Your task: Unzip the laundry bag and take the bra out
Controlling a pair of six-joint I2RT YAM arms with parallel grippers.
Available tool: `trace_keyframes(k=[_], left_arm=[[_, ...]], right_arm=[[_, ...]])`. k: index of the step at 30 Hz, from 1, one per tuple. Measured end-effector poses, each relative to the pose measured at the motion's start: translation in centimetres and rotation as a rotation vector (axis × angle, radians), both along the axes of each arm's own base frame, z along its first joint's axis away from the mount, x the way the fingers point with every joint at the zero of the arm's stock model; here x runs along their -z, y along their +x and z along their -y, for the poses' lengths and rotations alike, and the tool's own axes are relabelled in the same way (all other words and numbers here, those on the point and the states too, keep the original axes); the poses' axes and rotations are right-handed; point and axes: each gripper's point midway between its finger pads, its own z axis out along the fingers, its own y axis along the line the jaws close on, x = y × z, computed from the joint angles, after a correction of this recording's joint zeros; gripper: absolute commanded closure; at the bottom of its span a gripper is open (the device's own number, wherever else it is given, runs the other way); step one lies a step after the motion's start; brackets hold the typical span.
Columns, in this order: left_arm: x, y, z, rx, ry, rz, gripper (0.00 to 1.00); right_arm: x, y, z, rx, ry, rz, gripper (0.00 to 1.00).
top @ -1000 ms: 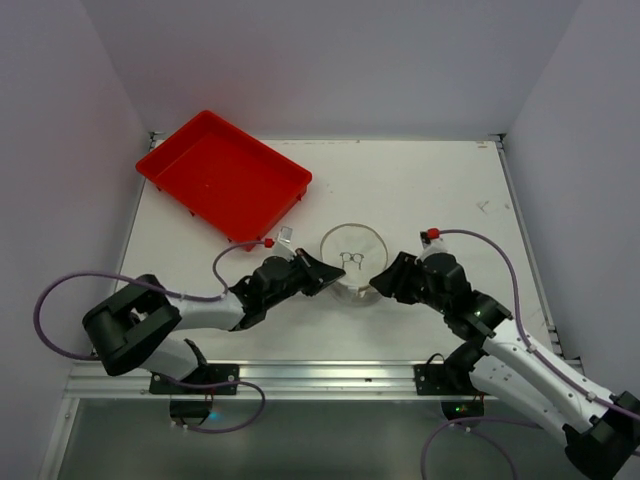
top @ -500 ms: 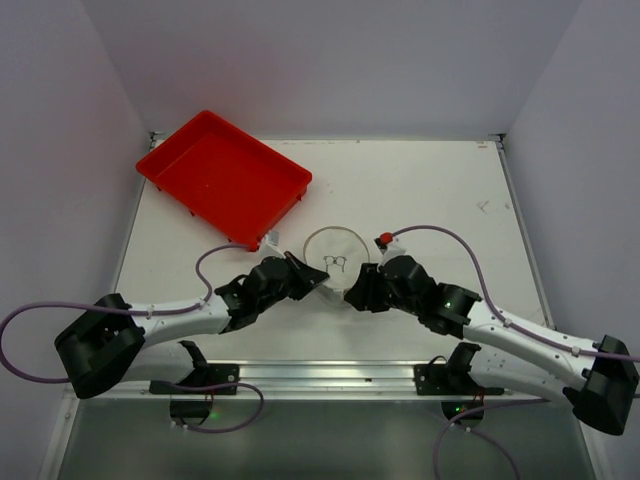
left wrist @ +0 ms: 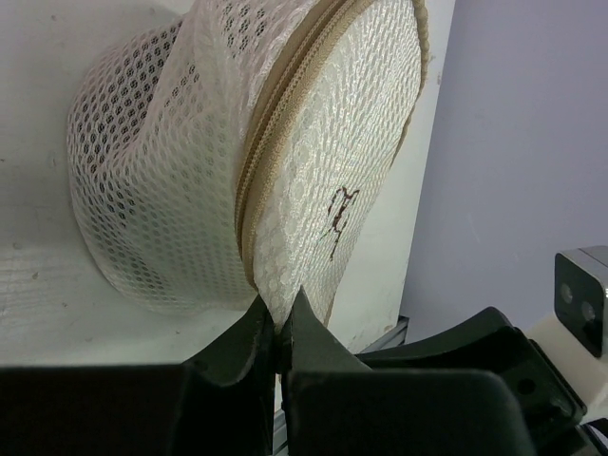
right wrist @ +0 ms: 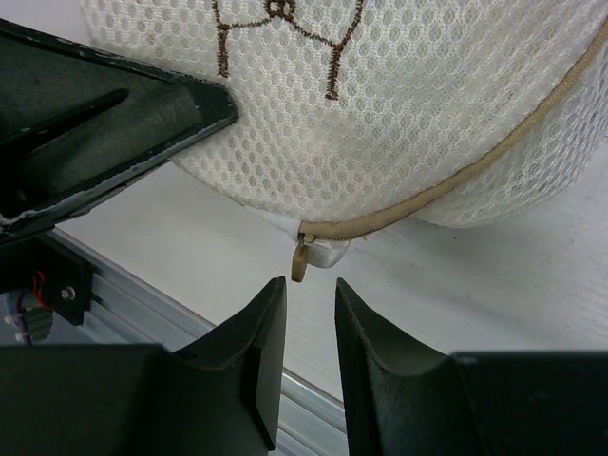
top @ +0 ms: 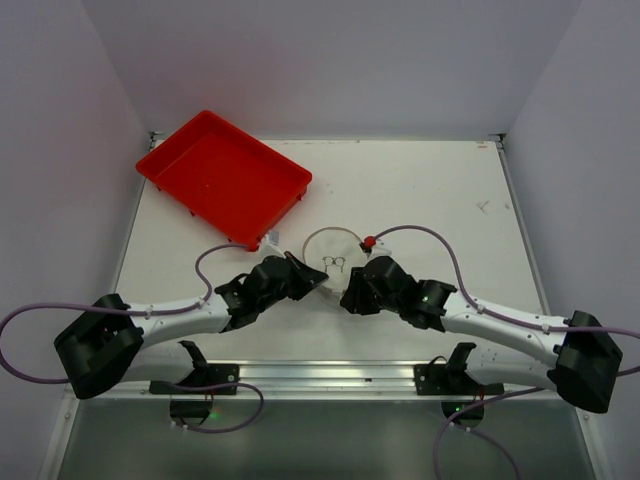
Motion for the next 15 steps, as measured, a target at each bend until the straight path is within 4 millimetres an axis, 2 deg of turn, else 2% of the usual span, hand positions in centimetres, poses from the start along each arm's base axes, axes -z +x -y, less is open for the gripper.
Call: trace_keyframes(k=[4,11,15], left_arm=[[0.0,0.0,0.0,0.0,0.001,0.0,1.0],[-0.1,0.0,0.0,0.001,0.0,0.001,1.0],[0.0,0.0,-0.1,0.001,0.002,0.0,1.0]], right_arm=[[0.7,0.1,-0.2,0.008,-0.012,-0.018,0.72],[0.1,0.8,-1.3,0.016,-0.004,-0.02,0.74],[0.5,1.0,-1.4,0.024,-0.014,-0.028,0.75]])
